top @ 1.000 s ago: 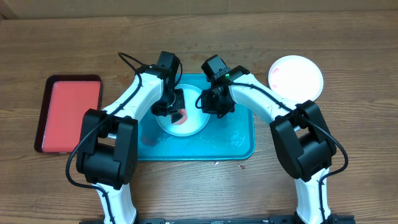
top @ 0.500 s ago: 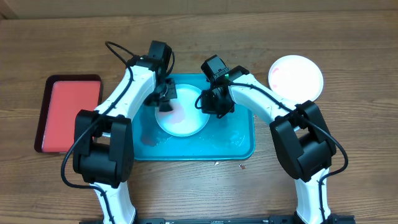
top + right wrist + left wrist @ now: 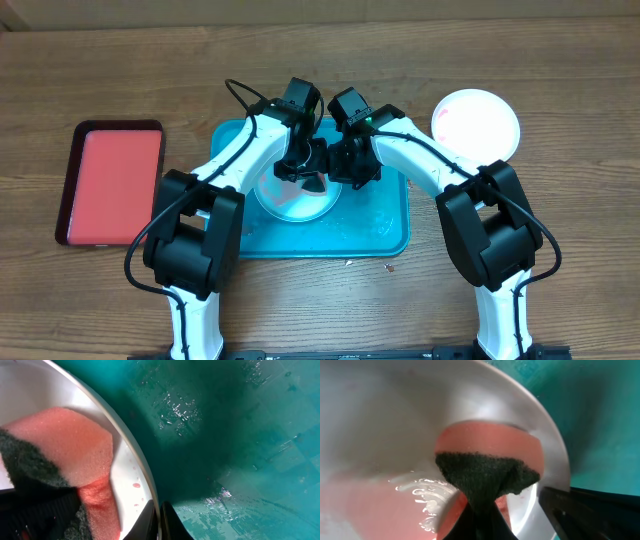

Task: Clean dirty plates on tray and stack at the side
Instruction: 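Scrub the stained plate with the sponge while the right gripper holds it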

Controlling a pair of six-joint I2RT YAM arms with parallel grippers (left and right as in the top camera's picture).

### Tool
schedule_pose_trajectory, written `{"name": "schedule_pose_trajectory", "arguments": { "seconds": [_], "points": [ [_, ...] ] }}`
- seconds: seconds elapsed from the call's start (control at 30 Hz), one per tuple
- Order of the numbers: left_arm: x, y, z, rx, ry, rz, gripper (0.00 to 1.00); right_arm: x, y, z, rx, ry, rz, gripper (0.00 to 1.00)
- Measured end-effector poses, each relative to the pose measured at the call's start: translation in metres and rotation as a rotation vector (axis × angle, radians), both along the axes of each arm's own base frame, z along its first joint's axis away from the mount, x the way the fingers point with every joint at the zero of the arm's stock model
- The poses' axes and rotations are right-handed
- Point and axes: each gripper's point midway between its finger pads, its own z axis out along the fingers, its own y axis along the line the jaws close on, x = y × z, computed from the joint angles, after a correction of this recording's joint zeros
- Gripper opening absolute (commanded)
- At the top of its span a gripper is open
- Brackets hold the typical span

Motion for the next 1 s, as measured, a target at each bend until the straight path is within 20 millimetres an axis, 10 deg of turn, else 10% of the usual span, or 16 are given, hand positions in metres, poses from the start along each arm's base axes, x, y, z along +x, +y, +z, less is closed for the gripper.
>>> {"name": "schedule_pose_trajectory", "arguments": {
  "seconds": [0.23,0.67,1.0],
  "points": [
    [-0.004,0.014,-0.005,0.101,0.014,0.002,0.04,-0.001,0.000,0.000,0.000,0.003,0.003,0.04],
    [0.003,0.111,0.003,0.392,0.070,0.140,0.04,-0.002,0.004,0.000,0.005,0.001,0.010,0.04],
    [0.027,0.066,-0.007,0.178,-0.018,0.143,0.04,0.000,0.005,0.001,0.010,-0.008,0.005,0.04]
  ]
}}
